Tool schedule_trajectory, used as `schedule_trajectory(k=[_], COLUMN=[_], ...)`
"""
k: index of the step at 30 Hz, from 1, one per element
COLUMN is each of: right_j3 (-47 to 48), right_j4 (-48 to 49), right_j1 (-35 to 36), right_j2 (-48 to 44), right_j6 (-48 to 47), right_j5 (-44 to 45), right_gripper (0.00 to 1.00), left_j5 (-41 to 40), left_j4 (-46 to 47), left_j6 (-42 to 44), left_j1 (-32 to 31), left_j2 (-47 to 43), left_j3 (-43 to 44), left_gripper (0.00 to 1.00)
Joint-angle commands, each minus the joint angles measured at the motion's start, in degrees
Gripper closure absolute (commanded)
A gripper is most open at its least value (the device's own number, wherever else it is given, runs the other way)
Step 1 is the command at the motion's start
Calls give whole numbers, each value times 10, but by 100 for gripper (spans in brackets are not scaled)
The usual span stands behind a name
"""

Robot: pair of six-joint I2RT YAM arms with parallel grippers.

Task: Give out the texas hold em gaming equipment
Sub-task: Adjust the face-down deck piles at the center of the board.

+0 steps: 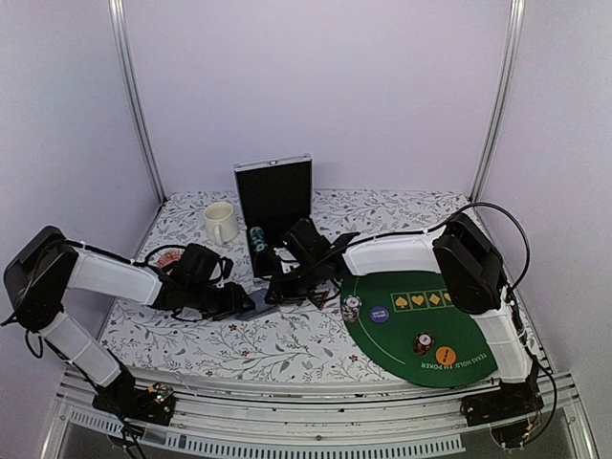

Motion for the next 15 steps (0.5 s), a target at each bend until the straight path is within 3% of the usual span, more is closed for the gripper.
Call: schedule_trajectory(k=[1, 8, 15], right_j3=[13, 0, -19], right_j4=[7, 1, -2], right_j1=[5, 3, -11], right_j2=[14, -4, -42], right_j6=[-1, -7, -15], right_j5=[-5, 19, 40], right_gripper=[77, 73, 57], left_j5=[4, -14, -48], left_j4=[5, -20, -84], left_j6=[5, 32, 92], left_j1=[-8, -6, 5], left_j2=[12, -4, -43], left_j3=[16, 30, 36], left_gripper=[50, 45, 21])
